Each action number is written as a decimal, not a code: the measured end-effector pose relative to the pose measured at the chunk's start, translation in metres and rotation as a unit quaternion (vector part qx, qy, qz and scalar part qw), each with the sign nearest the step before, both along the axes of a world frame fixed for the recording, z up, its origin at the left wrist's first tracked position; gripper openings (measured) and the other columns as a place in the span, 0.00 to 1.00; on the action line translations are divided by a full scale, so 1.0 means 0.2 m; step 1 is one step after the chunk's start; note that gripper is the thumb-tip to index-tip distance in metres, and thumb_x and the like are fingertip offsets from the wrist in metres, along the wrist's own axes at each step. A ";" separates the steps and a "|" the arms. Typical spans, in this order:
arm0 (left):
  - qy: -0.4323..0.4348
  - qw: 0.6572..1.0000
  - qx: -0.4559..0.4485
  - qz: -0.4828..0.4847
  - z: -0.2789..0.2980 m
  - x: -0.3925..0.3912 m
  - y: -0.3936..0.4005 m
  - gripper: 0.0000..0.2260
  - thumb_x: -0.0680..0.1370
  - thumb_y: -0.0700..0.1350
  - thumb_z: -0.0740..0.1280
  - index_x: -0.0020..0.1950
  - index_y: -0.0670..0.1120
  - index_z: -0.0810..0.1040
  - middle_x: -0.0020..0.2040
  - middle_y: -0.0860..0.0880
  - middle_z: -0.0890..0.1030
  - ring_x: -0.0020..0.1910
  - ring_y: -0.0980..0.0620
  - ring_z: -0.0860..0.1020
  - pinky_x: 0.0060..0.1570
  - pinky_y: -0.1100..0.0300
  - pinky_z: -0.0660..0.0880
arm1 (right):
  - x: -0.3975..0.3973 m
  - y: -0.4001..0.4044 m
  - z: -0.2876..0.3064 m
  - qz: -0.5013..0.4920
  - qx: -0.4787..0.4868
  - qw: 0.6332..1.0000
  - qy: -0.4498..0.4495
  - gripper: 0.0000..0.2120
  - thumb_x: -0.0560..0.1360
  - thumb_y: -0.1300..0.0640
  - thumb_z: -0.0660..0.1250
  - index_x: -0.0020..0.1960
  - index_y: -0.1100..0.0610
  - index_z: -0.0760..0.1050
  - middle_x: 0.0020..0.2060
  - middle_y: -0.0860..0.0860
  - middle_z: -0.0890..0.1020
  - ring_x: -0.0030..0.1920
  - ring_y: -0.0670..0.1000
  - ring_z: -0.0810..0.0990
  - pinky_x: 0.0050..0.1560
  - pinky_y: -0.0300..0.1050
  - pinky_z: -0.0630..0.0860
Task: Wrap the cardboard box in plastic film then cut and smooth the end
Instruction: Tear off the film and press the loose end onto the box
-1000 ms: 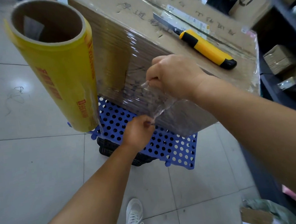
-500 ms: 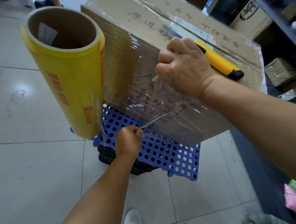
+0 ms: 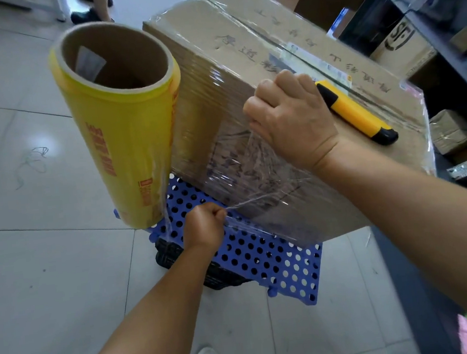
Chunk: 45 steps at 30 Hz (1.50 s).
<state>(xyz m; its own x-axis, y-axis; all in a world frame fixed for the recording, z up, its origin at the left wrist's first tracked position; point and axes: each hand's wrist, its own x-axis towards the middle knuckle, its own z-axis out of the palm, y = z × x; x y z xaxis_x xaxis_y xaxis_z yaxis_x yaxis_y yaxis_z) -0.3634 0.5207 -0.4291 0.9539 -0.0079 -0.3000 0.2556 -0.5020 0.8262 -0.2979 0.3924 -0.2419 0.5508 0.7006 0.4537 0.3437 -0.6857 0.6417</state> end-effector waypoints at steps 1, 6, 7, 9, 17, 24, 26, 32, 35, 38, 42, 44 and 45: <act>0.002 1.000 -0.002 -0.001 -0.01 0.01 0.00 0.10 0.78 0.41 0.63 0.41 0.41 0.81 0.35 0.47 0.77 0.28 0.57 0.70 0.24 0.67 0.62 | -0.01 -0.01 0.00 0.026 -0.004 1.000 0.000 0.07 0.69 0.64 0.71 0.39 0.54 0.75 0.36 0.50 0.78 0.43 0.52 0.66 0.44 0.45 0.64; 0.003 1.000 -0.002 -0.006 -0.01 0.06 -0.02 0.09 0.80 0.42 0.61 0.47 0.41 0.80 0.37 0.45 0.77 0.31 0.53 0.72 0.26 0.63 0.64 | -0.20 -0.06 -0.06 0.119 -0.133 0.959 0.221 0.13 0.73 0.63 0.58 0.47 0.53 0.80 0.43 0.50 0.80 0.47 0.53 0.77 0.52 0.47 0.70; 0.006 1.000 -0.007 -0.007 -0.02 0.07 -0.02 0.09 0.80 0.42 0.61 0.48 0.42 0.80 0.38 0.45 0.78 0.32 0.51 0.73 0.29 0.62 0.66 | -0.24 -0.06 -0.08 0.096 -0.192 0.936 0.281 0.16 0.74 0.61 0.55 0.49 0.52 0.81 0.47 0.49 0.81 0.51 0.53 0.78 0.58 0.47 0.70; 0.011 1.000 -0.017 -0.007 -0.04 0.10 -0.03 0.09 0.80 0.42 0.62 0.49 0.43 0.81 0.38 0.46 0.79 0.33 0.51 0.75 0.31 0.62 0.68 | -0.28 -0.06 -0.14 0.010 -0.333 0.873 0.356 0.23 0.77 0.58 0.50 0.66 0.49 0.75 0.67 0.50 0.74 0.70 0.52 0.68 0.74 0.50 0.51; -0.042 0.994 0.023 -0.103 -0.08 0.18 -0.01 0.09 0.80 0.45 0.60 0.51 0.42 0.78 0.38 0.47 0.78 0.34 0.52 0.73 0.32 0.59 0.67 | -0.12 -0.08 -0.23 -0.134 -0.491 0.822 0.253 0.32 0.81 0.51 0.44 0.73 0.60 0.25 0.74 0.54 0.28 0.71 0.55 0.25 0.65 0.55 0.24; -0.076 0.987 0.072 -0.122 -0.11 0.20 0.02 0.07 0.79 0.43 0.63 0.48 0.42 0.79 0.40 0.43 0.82 0.38 0.48 0.78 0.34 0.56 0.75 | -0.08 -0.06 -0.31 -0.108 -0.500 0.833 0.211 0.33 0.80 0.48 0.41 0.73 0.63 0.25 0.74 0.59 0.29 0.73 0.59 0.28 0.66 0.58 0.25; -0.080 0.985 0.085 -0.130 -0.11 0.22 0.02 0.08 0.80 0.43 0.62 0.49 0.42 0.79 0.42 0.42 0.82 0.41 0.46 0.78 0.37 0.53 0.76 | -0.09 -0.07 -0.31 -0.099 -0.485 0.837 0.233 0.33 0.80 0.48 0.40 0.74 0.63 0.25 0.73 0.59 0.29 0.73 0.58 0.27 0.66 0.57 0.25; -0.100 0.977 0.152 -0.111 -0.11 0.25 -0.01 0.12 0.79 0.48 0.62 0.49 0.40 0.79 0.44 0.40 0.81 0.45 0.42 0.78 0.41 0.50 0.76 | -0.18 -0.11 -0.39 -0.083 -0.539 0.769 0.335 0.31 0.82 0.48 0.47 0.77 0.58 0.36 0.76 0.55 0.35 0.75 0.55 0.31 0.64 0.54 0.24; -0.113 0.978 0.149 -0.092 -0.11 0.26 -0.01 0.11 0.78 0.48 0.64 0.47 0.40 0.79 0.42 0.41 0.82 0.44 0.42 0.78 0.39 0.52 0.75 | -0.15 -0.10 -0.48 -0.106 -0.558 0.765 0.304 0.34 0.81 0.45 0.50 0.78 0.56 0.38 0.75 0.55 0.33 0.75 0.56 0.31 0.61 0.57 0.22; -0.112 0.984 0.120 -0.073 -0.12 0.26 -0.03 0.10 0.77 0.47 0.66 0.46 0.40 0.78 0.43 0.41 0.81 0.46 0.42 0.77 0.39 0.52 0.74 | -0.13 -0.08 -0.54 -0.119 -0.578 0.759 0.274 0.35 0.81 0.45 0.50 0.77 0.58 0.33 0.75 0.56 0.32 0.74 0.57 0.29 0.61 0.57 0.22; -0.116 0.987 0.098 -0.041 -0.11 0.22 -0.03 0.10 0.76 0.44 0.67 0.54 0.41 0.76 0.52 0.42 0.78 0.52 0.42 0.75 0.48 0.49 0.74 | -0.13 -0.07 -0.58 -0.129 -0.578 0.765 0.253 0.36 0.81 0.45 0.49 0.76 0.59 0.32 0.75 0.57 0.31 0.74 0.58 0.29 0.64 0.58 0.23; -0.108 0.989 0.101 -0.015 -0.11 0.21 -0.01 0.10 0.77 0.43 0.66 0.57 0.41 0.75 0.54 0.42 0.76 0.54 0.43 0.74 0.49 0.50 0.74 | -0.12 -0.05 -0.62 -0.132 -0.572 0.768 0.257 0.34 0.81 0.45 0.47 0.76 0.60 0.32 0.75 0.57 0.31 0.74 0.58 0.29 0.68 0.57 0.25; -0.106 0.988 0.109 -0.010 -0.10 0.20 0.00 0.11 0.77 0.41 0.65 0.58 0.41 0.74 0.56 0.41 0.75 0.55 0.42 0.73 0.49 0.50 0.74 | -0.12 -0.03 -0.64 -0.135 -0.566 0.771 0.258 0.34 0.82 0.45 0.46 0.76 0.60 0.33 0.75 0.57 0.32 0.74 0.59 0.29 0.69 0.57 0.27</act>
